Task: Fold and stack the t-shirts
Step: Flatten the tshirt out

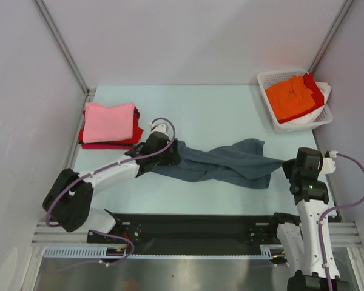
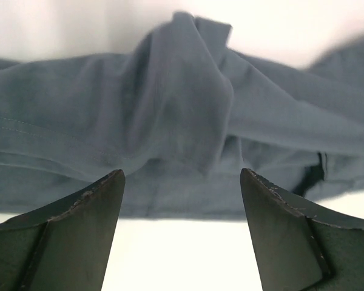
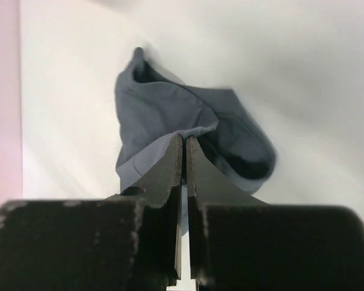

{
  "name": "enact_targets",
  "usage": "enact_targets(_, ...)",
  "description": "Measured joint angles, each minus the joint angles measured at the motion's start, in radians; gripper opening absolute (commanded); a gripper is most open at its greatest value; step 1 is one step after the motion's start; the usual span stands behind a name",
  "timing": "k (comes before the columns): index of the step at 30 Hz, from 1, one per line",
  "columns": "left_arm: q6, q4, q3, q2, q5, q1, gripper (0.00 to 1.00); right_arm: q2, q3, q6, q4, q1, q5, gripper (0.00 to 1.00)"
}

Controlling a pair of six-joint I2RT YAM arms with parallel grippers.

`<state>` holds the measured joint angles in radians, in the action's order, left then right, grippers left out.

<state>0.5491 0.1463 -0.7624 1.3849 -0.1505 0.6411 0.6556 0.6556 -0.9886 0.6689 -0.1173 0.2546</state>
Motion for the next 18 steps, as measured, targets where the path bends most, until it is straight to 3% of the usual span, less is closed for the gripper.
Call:
enact_targets(6, 0.0, 0.024, -0.109, 0.14, -0.089, 0.006, 0.82, -0.005, -0.024, 0.033, 0.01, -0.145, -0.07, 0.0)
enact_targets(12, 0.001, 0.037, -0.15, 0.229, -0.115, 0.015, 0.86, 0.039, -0.024, 0.051, -0.035, -0.164, -0.16, 0.0)
enact_targets(15, 0.001, 0.043, -0.164, 0.245, -0.131, 0.027, 0.83, 0.069, -0.032, 0.058, -0.075, -0.165, -0.195, 0.0)
enact_targets(18, 0.001, 0.05, -0.18, 0.25, -0.164, 0.061, 0.71, 0.092, -0.037, 0.065, -0.097, -0.166, -0.229, 0.0)
